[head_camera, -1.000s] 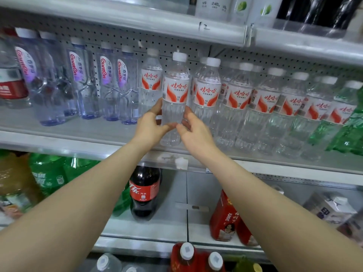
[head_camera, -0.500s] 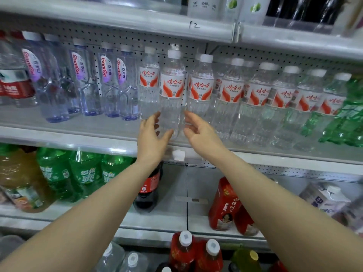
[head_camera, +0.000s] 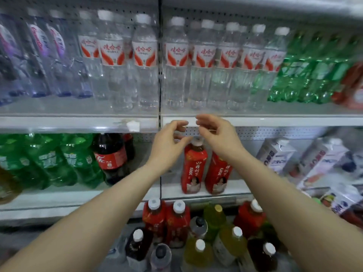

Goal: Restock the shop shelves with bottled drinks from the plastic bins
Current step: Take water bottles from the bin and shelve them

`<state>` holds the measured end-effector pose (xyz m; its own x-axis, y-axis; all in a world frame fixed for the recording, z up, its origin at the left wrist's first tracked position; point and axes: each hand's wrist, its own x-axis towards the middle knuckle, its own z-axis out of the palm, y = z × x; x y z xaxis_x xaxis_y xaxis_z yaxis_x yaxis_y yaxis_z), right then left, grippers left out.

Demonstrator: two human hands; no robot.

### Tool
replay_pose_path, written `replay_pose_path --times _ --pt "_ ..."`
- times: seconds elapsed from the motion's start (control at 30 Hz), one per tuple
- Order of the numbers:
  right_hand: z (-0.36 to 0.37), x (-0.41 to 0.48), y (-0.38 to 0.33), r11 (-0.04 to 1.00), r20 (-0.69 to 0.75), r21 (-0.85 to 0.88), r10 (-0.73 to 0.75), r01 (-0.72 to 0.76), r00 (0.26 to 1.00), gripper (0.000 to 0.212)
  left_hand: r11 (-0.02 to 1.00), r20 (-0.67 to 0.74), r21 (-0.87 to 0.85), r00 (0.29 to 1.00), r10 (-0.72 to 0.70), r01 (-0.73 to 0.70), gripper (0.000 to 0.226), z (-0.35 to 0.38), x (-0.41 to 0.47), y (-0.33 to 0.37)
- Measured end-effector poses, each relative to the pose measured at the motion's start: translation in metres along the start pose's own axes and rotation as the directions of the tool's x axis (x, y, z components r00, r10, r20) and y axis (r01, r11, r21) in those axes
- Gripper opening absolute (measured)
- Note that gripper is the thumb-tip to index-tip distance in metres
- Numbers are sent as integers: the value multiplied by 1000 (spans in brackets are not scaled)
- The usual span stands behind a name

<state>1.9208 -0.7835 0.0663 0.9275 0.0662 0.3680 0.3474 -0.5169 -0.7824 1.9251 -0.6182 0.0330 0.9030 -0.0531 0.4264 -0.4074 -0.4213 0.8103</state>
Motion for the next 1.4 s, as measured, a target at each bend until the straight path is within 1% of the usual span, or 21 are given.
replay_pose_path --times 0.1,0.17,0.3,0.47,0.6,0.7,0.77,0.9,1.07,1.27,1.33,1.4 --pt "-31 -28 35 999 -50 -20 45 -46 998 28 999 91 37 996 17 -20 29 42 -7 10" --pt "-53 -50 57 996 -78 -16 91 -93 993 26 999 152 47 988 12 -20 30 71 -14 18" --pt "-100 -95 92 982 -145 -41 176 -184 974 24 998 240 18 969 52 -58 35 133 -32 36" --pt "-160 -148 129 957 -228 -38 273 -289 935 24 996 381 -13 921 81 -83 35 207 -56 67" --pt "-208 -188 151 933 -288 -56 325 -355 901 26 995 470 -79 878 90 -60 34 265 -79 90" --pt "-242 -217 169 908 -332 -85 362 -410 871 25 991 548 -125 830 102 -40 34 304 -96 108" --pt "-262 -236 180 897 -362 -60 389 -437 847 25 987 596 -157 794 118 -28 32 329 -108 120" --pt "-298 -274 200 869 -435 -46 426 -492 794 26 983 669 -177 726 157 -49 33 377 -130 138" --pt "-330 -318 225 823 -478 -44 480 -566 736 28 976 744 -214 640 189 -39 34 428 -155 152" --pt "-355 -368 253 741 -484 -29 577 -671 658 32 976 819 -216 546 176 9 35 484 -186 156" --pt "-360 -386 264 702 -462 -31 621 -711 633 33 974 851 -222 496 171 46 36 497 -198 159" --pt "-362 -404 275 641 -428 -47 680 -766 595 37 976 883 -206 443 154 71 39 508 -212 160"
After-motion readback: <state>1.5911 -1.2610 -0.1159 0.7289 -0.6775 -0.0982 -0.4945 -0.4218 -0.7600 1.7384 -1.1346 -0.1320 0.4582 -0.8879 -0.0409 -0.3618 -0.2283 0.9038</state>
